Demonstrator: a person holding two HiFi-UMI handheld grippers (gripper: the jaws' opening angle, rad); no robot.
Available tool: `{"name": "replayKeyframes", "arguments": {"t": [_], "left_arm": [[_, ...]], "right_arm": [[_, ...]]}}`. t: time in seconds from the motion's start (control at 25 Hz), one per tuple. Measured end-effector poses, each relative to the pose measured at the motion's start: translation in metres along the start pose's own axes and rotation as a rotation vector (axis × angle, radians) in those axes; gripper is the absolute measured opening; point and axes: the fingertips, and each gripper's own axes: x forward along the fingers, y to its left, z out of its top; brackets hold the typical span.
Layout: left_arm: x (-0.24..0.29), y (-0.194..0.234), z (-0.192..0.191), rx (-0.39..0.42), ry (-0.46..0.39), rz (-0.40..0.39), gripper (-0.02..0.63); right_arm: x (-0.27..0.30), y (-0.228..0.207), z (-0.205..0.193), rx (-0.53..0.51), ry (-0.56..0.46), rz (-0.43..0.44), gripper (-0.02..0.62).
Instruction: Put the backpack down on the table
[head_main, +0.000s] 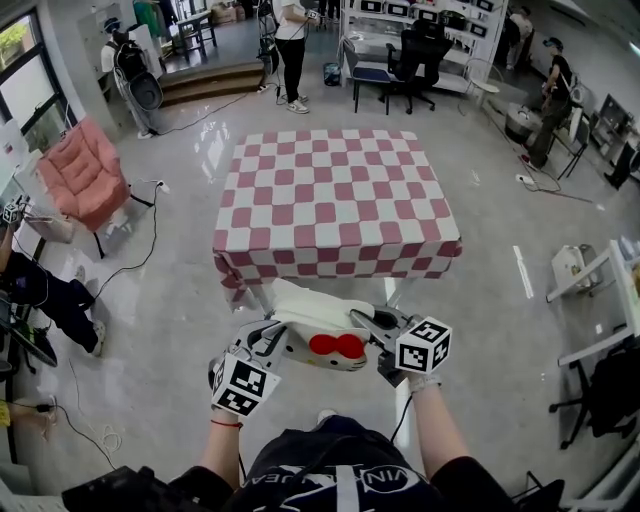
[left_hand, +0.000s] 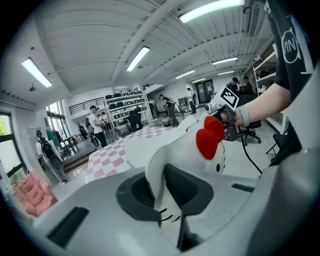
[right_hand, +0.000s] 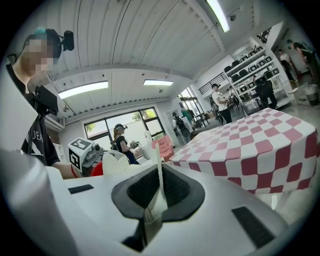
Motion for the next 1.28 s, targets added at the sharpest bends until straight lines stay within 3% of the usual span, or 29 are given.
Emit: {"name": "replayKeyframes", "arguments": {"t": [0.48, 0.84, 1.08, 1.28], "left_arm": [[0.020, -0.004, 0.008, 0.006, 0.011, -0.026, 0.046], [0.038, 0.030, -0.009, 0.000, 0.018, -0.055, 0.046], [0.082, 0.044, 0.020, 0.006, 0.009, -0.050, 0.046], [0.109, 0.082, 0.027, -0.013, 0.002, -0.044, 0.046]], "right_arm": [[-0.008, -0.020, 0.002, 0.008, 0.007, -0.008, 0.011], [0.029, -0.035, 0.003, 0.018, 0.024, -0.027, 0.011], [0.026, -0.083, 0.031, 0.018, 0.021, -0.030, 0.011], [0.057, -0.111, 0.055, -0.013, 0.043, -0.025, 0.011]]}}
